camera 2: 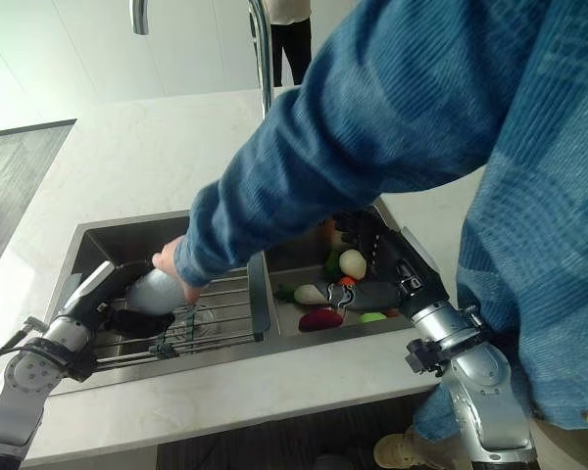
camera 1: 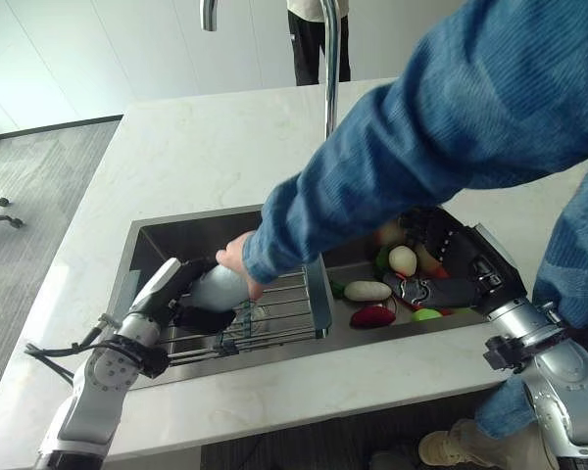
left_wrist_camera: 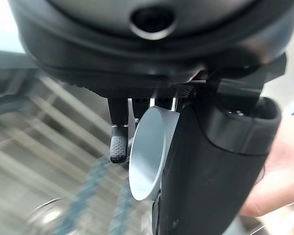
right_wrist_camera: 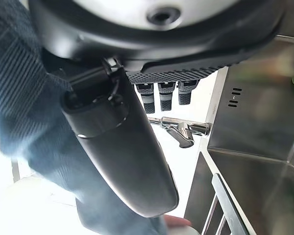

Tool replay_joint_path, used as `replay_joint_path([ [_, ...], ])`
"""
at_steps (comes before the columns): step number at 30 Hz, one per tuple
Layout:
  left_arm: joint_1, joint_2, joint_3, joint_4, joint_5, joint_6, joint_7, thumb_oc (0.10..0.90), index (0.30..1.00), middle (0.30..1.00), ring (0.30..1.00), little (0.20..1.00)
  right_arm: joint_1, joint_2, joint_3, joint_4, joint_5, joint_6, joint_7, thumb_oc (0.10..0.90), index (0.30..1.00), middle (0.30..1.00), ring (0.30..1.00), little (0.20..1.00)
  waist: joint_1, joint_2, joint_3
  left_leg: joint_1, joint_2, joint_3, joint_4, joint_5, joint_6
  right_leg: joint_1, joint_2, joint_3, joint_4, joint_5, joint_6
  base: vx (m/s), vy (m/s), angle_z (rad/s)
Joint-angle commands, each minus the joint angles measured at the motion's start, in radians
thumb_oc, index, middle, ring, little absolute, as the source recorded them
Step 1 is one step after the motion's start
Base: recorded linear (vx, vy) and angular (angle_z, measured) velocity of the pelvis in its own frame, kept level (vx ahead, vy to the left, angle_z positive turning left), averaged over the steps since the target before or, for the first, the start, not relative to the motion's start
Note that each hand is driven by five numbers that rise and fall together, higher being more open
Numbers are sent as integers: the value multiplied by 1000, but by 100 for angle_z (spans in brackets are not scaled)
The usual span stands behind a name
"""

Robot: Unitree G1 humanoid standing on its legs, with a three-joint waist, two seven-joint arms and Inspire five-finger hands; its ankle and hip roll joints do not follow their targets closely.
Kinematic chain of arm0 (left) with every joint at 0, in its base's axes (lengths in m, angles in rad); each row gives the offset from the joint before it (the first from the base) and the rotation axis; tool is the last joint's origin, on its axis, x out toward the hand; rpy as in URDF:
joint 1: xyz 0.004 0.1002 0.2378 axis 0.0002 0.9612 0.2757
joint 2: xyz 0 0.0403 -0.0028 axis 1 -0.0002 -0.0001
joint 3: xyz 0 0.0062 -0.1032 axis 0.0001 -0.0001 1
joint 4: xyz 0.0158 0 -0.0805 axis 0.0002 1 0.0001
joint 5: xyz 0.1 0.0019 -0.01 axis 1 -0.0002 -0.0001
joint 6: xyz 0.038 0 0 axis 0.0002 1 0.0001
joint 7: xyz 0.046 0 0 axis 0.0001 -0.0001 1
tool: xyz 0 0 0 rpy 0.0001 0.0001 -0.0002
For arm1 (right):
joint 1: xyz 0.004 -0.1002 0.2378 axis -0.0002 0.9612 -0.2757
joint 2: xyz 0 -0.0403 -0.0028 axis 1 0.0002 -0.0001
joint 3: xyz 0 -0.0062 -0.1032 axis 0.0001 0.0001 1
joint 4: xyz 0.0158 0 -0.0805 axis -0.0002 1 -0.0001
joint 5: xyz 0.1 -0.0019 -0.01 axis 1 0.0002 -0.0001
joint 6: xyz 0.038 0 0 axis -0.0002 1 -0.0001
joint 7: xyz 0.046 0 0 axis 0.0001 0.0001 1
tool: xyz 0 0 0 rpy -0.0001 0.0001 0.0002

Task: Place the dishes in the dishwasher.

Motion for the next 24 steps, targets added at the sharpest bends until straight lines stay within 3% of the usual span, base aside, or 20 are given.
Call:
replay_joint_path([
  [1,-121,56,91,-87,-55,-150,67,400,300,300,300,300,-60,12,-85,-144,5,-79,-36,800,900,900,900,900,-10,2,-37,-14,37,-44,123,-142,-18,57,-35,-70,12,-28,37,-1,-7,6],
  [7,-108,49,125,-114,-144,-175,80,400,300,300,300,300,-53,18,-86,-140,-6,-89,-41,800,900,900,900,900,-4,0,-37,-16,36,-48,123,-141,-19,58,-38,-74,12,-29,38,0,-1,1],
  [8,-105,40,133,-124,-166,-184,82,554,531,531,531,531,-51,21,-86,-145,-10,-86,-42,800,900,900,900,900,-2,-1,-37,-15,35,-49,123,-141,-19,59,-38,-75,12,-29,37,0,0,0],
  [9,-101,34,140,-131,-183,-193,88,800,900,900,900,900,-49,22,-86,-148,-11,-84,-45,800,900,900,900,900,0,-2,-37,-16,35,-50,123,-141,-19,59,-38,-75,12,-29,37,0,0,0],
  [24,50,-67,264,-174,-334,-274,196,800,900,900,900,900,23,33,-133,-171,-12,-110,-42,800,900,900,900,900,34,-19,-27,-27,32,-73,123,-138,-24,63,-46,-92,12,-37,31,8,-4,6],
])
